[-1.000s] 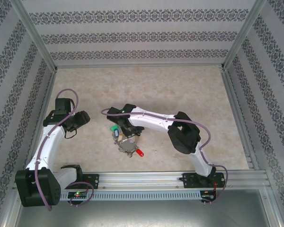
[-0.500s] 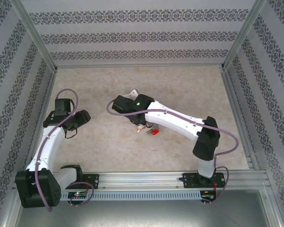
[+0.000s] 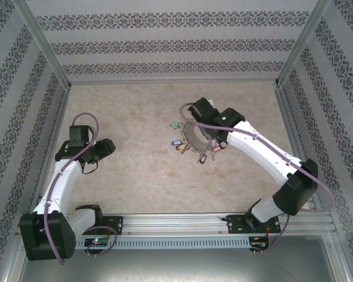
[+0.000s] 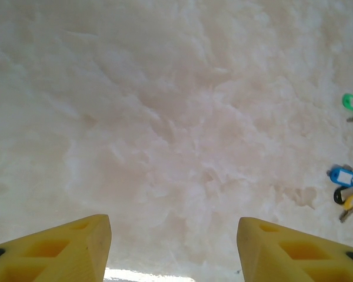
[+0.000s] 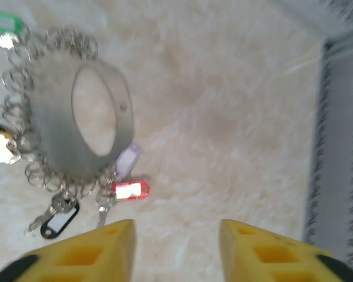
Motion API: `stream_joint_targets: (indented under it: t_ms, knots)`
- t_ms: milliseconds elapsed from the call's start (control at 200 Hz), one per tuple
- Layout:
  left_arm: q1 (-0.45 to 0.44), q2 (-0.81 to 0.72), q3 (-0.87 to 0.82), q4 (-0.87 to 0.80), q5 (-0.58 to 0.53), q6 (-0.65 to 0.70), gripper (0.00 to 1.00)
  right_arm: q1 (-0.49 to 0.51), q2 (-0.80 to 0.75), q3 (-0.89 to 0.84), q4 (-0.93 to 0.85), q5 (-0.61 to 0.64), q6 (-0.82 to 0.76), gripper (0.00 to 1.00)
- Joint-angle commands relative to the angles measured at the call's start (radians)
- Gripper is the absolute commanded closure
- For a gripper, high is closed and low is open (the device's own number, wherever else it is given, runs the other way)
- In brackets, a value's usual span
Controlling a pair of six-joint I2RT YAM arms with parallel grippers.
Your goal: Put the keys on the keyring
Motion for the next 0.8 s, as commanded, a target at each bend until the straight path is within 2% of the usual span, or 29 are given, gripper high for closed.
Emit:
stream_joint_targets:
  t_ms: [0, 105, 225, 500, 794]
  knots:
    - [-0.031, -0.007, 0.036, 0.013, 0.073, 0.073, 0.40, -0.077, 0.017, -0.049, 0.051, -0.247, 0.039, 0.52]
    - [-0.037, 0.015, 0.036, 0.022, 0.114, 0.077, 0.40, -0.180, 0.100, -0.050, 0.068, -0.360, 0.026, 0.51]
    - [-0.039, 0.035, 0.033, 0.027, 0.095, 0.085, 0.39, -0.212, 0.215, -0.014, 0.100, -0.402, -0.006, 0.50]
    - [-0.039, 0.036, 0.019, 0.038, 0.053, 0.094, 0.37, -0.259, 0.450, 0.124, 0.130, -0.350, -0.082, 0.46]
    - [-0.039, 0.041, 0.019, 0.034, 0.050, 0.101, 0.38, -0.321, 0.631, 0.207, 0.168, -0.427, -0.100, 0.46]
